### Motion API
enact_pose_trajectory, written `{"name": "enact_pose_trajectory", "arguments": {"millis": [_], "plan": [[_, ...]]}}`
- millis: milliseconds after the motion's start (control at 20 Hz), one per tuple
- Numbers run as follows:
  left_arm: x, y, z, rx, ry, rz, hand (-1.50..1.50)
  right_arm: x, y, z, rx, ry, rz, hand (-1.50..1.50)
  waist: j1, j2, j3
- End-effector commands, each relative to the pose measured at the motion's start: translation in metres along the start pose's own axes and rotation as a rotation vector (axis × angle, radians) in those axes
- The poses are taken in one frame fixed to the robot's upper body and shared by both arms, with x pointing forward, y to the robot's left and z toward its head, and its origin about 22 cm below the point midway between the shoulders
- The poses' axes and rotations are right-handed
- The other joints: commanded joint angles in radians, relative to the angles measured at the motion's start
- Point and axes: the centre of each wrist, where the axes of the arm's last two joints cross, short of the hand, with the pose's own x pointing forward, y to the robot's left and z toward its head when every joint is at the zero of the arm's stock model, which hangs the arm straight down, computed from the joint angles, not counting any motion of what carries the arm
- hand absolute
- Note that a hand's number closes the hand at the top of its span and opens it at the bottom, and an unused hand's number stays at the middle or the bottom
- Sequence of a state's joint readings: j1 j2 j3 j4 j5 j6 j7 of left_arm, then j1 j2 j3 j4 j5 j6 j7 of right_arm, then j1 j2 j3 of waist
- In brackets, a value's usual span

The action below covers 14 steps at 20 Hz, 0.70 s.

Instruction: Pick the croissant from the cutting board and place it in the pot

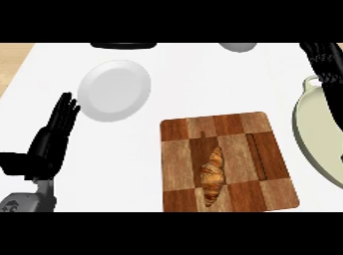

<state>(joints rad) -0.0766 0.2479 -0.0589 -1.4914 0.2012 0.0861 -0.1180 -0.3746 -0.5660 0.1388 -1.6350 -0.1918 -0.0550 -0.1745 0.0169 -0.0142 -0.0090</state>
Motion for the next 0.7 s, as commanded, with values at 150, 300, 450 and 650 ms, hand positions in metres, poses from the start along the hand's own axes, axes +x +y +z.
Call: {"name": "enact_pose_trajectory", "arguments": {"millis": [150,300,450,650], "plan": [[0.043,0.022,-0.027,0.143,-0.034,-0.05,0.0,-0.066,-0.007,0.051,-0.149,0.16,-0.079,1.5,-0.015,0.019,0.012],[0.036,0.019,-0.021,0.117,0.007,-0.054,0.0,-0.049,-0.042,0.047,0.146,0.166,0.513,1.5,-0.008,0.023,-0.015],[0.053,0.017,-0.026,0.141,0.039,-0.03,0.0,-0.118,0.041,0.123,-0.237,0.331,0.196,-1.5,-0.009,0.018,0.013],[0.063,0.016,-0.038,0.161,0.048,-0.051,0.0,-0.112,0.041,0.122,-0.231,0.128,0.092,-1.5,-0.021,0.014,0.01]]}}
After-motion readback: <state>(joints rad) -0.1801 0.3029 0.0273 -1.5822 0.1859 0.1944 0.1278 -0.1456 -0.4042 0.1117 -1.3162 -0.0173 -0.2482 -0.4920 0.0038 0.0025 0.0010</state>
